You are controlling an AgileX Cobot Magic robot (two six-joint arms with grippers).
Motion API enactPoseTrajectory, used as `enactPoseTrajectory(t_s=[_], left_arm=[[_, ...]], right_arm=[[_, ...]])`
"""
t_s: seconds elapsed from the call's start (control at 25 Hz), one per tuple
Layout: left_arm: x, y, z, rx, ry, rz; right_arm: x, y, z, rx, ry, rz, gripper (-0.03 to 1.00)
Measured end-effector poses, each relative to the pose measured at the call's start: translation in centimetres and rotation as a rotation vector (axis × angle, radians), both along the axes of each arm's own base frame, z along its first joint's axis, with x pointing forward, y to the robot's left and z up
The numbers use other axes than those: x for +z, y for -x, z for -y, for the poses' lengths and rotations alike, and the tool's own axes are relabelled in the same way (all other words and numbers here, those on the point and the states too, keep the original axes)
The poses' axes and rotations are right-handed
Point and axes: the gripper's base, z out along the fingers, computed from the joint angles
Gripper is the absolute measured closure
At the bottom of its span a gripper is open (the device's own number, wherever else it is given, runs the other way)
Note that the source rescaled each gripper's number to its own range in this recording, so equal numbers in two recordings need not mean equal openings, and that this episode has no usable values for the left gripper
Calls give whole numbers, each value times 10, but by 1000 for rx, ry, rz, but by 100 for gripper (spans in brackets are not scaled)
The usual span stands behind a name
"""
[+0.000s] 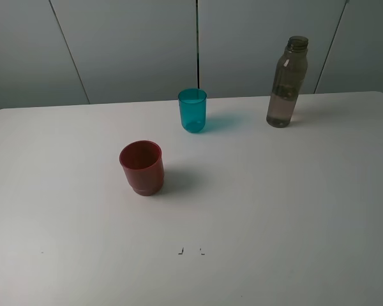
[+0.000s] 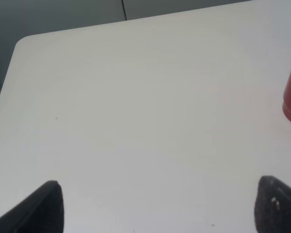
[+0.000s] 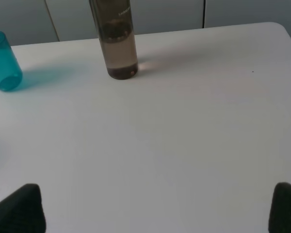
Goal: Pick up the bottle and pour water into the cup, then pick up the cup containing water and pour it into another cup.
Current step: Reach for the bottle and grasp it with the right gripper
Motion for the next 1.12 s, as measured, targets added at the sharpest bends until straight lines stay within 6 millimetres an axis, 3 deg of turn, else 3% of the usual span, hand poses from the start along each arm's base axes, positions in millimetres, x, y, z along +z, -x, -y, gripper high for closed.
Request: enactPoseTrajectory(t_s=[0.96,1.12], left_arm=[[0,0,0,0,0,0],[0,0,0,0,0,0]], right_arm=[[0,0,0,0,0,0,-3],[19,-11,0,0,0,-11,-3]])
